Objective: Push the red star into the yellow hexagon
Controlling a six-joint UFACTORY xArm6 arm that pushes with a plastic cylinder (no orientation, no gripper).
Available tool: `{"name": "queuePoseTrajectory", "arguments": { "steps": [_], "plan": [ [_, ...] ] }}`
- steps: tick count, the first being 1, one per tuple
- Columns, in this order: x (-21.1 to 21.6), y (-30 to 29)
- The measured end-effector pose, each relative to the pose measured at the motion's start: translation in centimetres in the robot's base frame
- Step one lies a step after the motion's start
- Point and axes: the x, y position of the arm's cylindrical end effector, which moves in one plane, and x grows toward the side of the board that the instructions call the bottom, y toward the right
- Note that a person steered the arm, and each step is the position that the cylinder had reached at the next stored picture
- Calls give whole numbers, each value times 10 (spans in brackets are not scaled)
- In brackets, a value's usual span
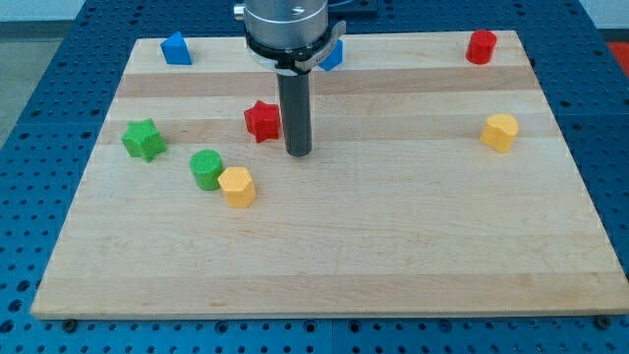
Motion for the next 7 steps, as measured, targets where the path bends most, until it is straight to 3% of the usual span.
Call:
{"name": "queuePoseTrajectory", "arguments": {
  "steps": [3,7],
  "plan": [
    [-53,29],
    [-69,-77]
  ]
}}
